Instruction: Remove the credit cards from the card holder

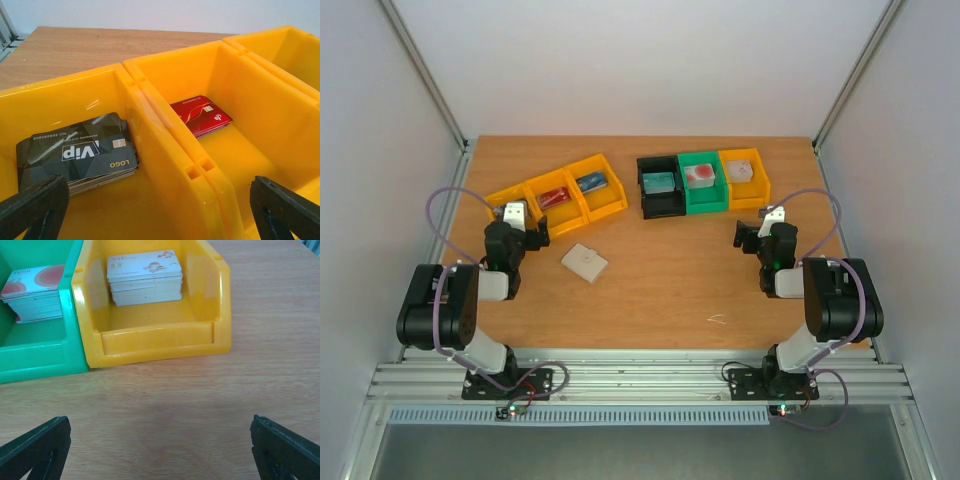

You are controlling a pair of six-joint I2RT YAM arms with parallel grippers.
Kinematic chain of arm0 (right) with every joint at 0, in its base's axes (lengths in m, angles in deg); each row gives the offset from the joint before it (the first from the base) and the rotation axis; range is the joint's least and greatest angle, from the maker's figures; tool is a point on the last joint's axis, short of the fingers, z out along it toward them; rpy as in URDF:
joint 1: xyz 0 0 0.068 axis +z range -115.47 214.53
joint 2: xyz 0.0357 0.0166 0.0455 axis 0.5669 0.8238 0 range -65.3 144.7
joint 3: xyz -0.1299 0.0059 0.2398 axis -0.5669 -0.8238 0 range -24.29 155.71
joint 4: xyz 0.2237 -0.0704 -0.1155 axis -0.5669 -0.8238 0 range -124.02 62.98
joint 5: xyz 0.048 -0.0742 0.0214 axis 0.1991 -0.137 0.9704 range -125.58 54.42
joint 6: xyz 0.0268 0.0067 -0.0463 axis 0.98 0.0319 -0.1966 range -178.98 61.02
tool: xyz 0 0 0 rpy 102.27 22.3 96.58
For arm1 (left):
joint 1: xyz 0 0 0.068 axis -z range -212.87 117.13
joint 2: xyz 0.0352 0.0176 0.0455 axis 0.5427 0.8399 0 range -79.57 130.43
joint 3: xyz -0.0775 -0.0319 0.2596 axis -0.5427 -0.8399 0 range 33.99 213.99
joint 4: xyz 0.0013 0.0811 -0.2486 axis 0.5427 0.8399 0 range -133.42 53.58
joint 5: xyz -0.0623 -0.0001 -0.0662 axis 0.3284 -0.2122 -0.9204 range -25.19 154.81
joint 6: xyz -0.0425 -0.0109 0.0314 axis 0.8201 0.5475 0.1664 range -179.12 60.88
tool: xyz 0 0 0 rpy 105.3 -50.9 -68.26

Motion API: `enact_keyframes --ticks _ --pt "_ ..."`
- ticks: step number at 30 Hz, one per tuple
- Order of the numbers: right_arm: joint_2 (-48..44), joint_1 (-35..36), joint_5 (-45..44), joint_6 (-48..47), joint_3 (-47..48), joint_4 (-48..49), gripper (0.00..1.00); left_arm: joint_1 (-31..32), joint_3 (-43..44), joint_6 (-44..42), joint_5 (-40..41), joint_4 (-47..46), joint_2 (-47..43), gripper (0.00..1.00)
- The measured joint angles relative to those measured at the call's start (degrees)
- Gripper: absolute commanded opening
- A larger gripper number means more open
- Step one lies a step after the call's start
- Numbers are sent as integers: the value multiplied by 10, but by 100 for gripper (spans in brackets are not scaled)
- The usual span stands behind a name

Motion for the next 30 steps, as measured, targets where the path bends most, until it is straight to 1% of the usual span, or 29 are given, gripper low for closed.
enact_keyframes --ticks 5,9,12,16,20,22,25,28,30 --pt "-1 0 -9 3 0 0 98 0 0 0 0 0 0 99" --pt "-37 0 -63 22 -8 -2 99 0 0 0 0 0 0 99" --pt "-100 0 -96 34 -35 -1 98 0 0 0 0 0 0 99" --pt "-197 0 -117 47 -52 -9 98 0 -5 0 -4 2 -16 99" --pt "-261 0 -111 61 -38 -9 99 0 -20 -1 -9 29 -108 99" --pt "-277 0 -91 72 -10 -27 99 0 -16 -9 -15 76 -179 99" --pt "-288 0 -44 92 43 -56 99 0 39 -13 -37 206 -275 99" --pt "-295 0 6 111 83 -78 99 0 124 -10 -82 333 -322 99" --pt "-298 0 38 122 110 -116 99 0 163 7 -120 398 -348 99"
